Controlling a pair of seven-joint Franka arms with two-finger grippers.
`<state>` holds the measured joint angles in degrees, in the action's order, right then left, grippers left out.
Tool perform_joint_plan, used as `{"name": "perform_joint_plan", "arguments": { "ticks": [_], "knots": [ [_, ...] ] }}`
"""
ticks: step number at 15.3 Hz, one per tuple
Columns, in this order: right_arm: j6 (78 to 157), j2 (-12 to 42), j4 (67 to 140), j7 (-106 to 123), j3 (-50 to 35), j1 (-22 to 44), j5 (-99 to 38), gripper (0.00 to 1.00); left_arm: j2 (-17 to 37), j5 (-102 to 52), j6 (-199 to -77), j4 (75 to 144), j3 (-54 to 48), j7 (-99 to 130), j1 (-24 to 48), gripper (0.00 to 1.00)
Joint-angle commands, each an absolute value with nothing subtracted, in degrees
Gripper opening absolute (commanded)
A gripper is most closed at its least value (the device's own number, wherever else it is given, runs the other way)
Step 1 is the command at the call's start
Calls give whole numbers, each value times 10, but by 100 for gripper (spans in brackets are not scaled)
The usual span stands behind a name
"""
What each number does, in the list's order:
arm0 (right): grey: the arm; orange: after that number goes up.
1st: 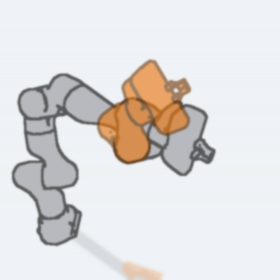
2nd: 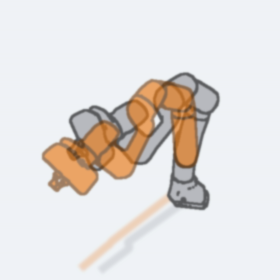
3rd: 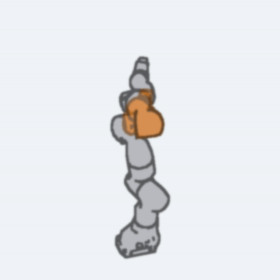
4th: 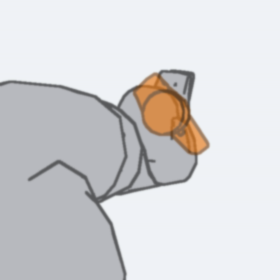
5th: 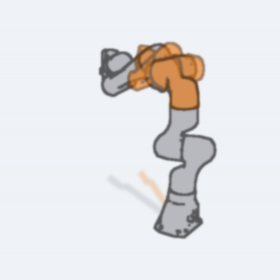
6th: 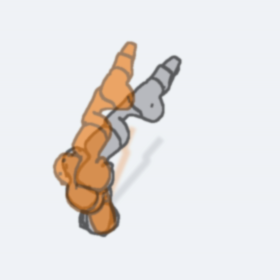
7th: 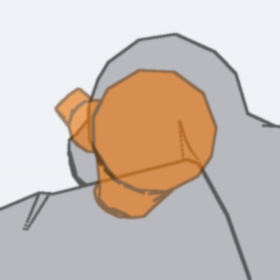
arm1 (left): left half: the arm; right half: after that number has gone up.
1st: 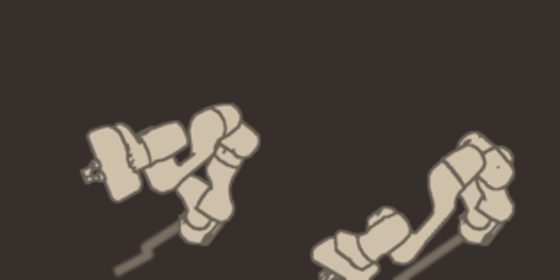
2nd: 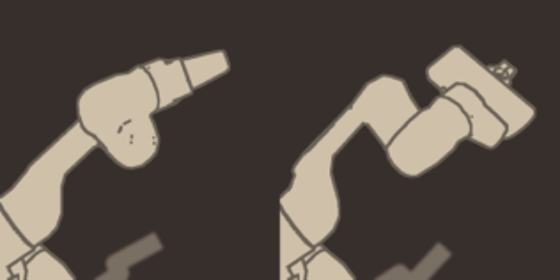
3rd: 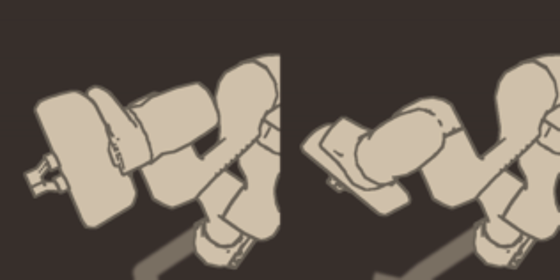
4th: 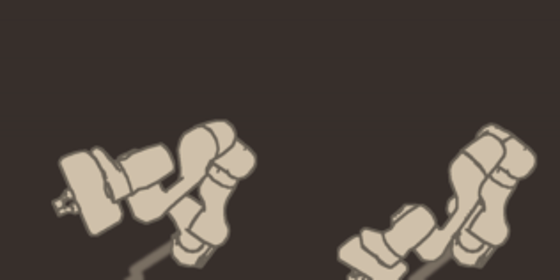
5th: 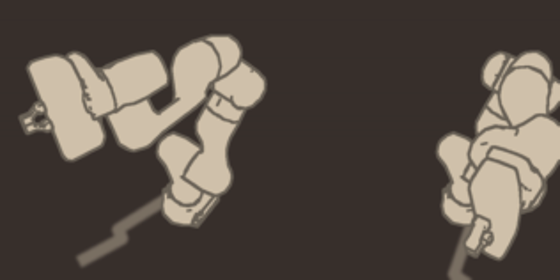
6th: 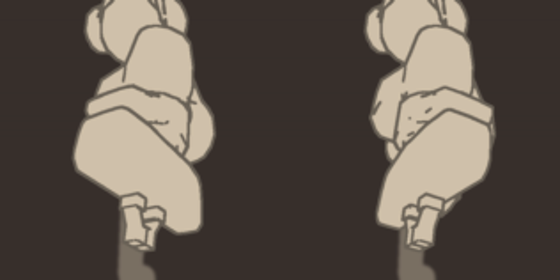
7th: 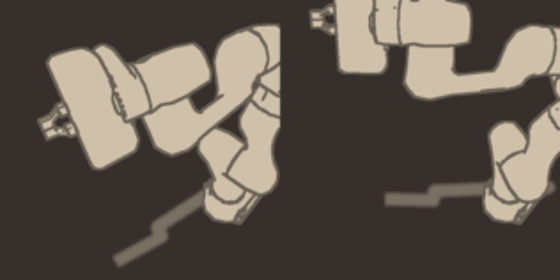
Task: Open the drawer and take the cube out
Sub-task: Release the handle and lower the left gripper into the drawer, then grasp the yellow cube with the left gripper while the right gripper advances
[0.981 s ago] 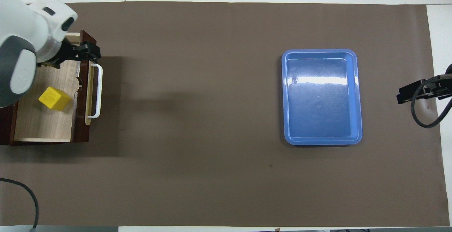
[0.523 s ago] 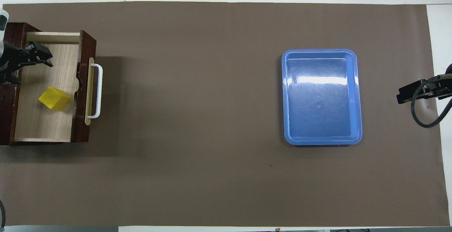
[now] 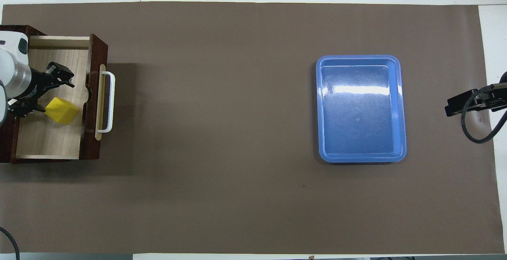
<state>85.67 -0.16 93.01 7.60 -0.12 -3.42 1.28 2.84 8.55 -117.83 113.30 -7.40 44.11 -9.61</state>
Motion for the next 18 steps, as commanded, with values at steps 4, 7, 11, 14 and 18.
{"name": "perform_joint_plan", "arguments": {
  "ticks": [4,7,11,14,18],
  "knots": [
    [854,-26,968,-34,-10,-28,-18,100,21,78,-1195,1144,-76,448,-99,100],
    [847,-35,987,-206,-12,18,-67,100,39,78,-1155,1090,-76,448,-95,100],
    [859,-29,1001,-392,-12,56,-143,100,39,78,-1147,1085,-77,446,-97,100],
    [900,-15,1010,-509,-12,90,-190,100,30,78,-1155,1108,-77,437,-96,100],
    [948,7,1021,-618,-12,138,-214,100,22,79,-1151,1127,-76,383,-91,100]
  ]
}}
